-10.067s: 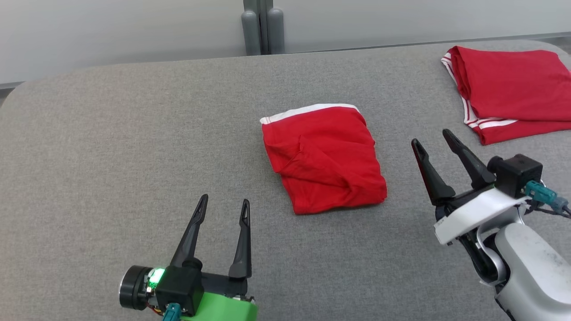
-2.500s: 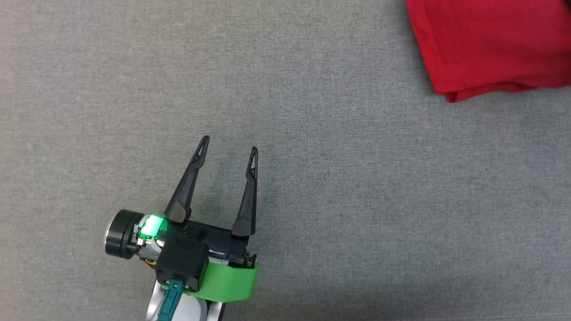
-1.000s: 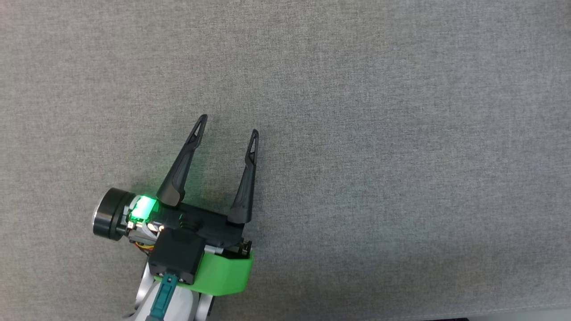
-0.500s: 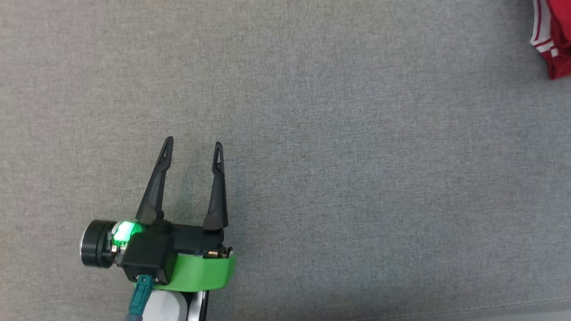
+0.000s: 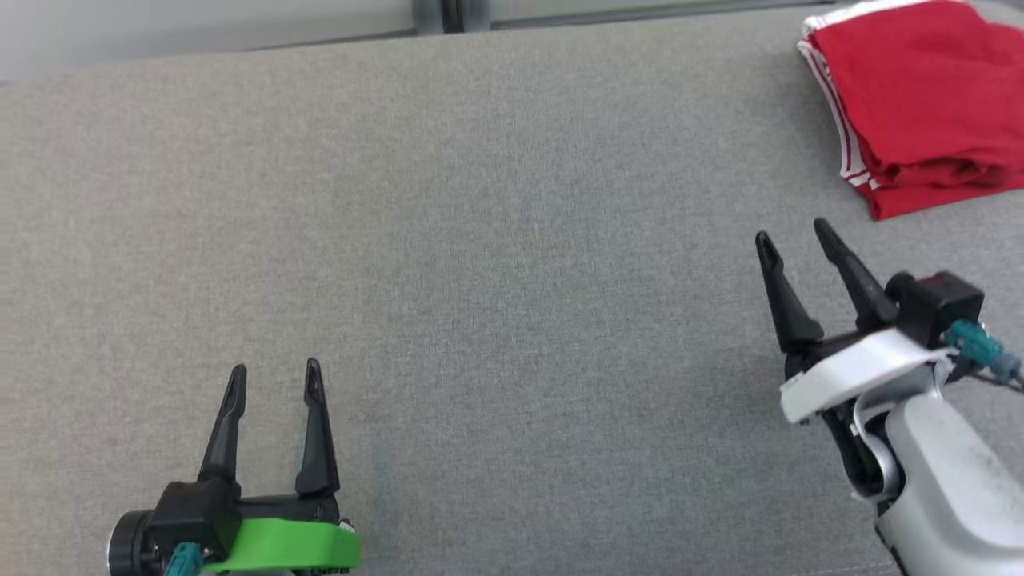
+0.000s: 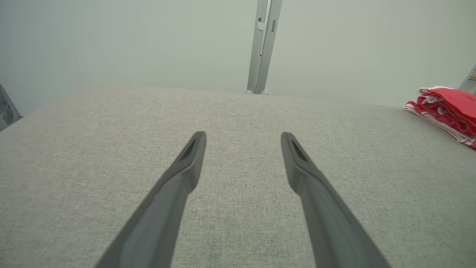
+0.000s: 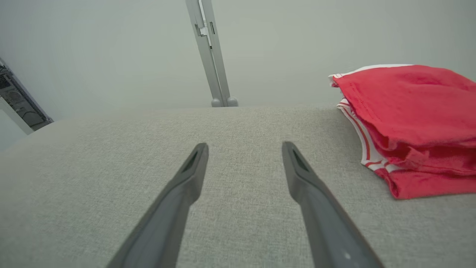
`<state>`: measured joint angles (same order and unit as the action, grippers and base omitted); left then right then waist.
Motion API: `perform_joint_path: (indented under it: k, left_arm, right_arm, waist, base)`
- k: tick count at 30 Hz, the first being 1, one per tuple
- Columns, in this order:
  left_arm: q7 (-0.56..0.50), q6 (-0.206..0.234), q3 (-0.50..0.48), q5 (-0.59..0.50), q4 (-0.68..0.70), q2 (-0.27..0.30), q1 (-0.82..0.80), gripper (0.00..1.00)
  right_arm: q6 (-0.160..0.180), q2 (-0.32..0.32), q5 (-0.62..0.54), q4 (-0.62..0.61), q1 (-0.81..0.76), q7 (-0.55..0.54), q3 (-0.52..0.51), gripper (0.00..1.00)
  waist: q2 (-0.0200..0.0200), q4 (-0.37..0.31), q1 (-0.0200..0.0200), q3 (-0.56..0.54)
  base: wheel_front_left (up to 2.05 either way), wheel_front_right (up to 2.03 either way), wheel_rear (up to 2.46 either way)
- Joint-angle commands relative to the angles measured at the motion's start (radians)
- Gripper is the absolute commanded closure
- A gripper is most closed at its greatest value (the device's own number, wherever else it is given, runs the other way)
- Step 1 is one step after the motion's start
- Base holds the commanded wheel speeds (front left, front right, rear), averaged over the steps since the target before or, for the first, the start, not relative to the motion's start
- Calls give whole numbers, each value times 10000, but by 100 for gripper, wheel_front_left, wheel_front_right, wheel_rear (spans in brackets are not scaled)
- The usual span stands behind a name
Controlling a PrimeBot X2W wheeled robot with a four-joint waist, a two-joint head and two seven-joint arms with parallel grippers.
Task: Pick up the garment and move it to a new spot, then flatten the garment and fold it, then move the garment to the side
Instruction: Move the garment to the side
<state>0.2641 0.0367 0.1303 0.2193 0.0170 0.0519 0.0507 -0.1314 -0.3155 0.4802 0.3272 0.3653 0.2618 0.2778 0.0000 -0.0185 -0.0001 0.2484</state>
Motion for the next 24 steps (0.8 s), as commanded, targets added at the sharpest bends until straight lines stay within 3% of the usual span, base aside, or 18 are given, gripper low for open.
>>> perform_joint_path:
  k: [1,8,16,24]
  left_arm:
    - [-3,-23,-59,-158,-60,-4,254,0]
    - [-3,-264,-66,-207,145,-4,966,0]
    - [-3,-811,-117,-199,419,-1,1713,0]
    - [-3,-605,-290,-437,391,-1,1891,0]
  right_arm:
    - [18,246,-362,-234,-490,35,-331,0]
    - [15,1834,-1941,-2115,-2988,28,-1985,0]
    - [15,2136,-2414,-2705,-4510,28,-1755,0]
    - [15,2287,-2546,-3068,-4798,29,-1702,0]
  waist:
    - [0,30,1,-1322]
    - [0,224,1,-2186]
    - [0,130,1,-2681]
    - [0,-93,1,-2901]
  base:
    - [0,0,0]
    - [0,0,0]
    - [0,0,0]
    - [0,0,0]
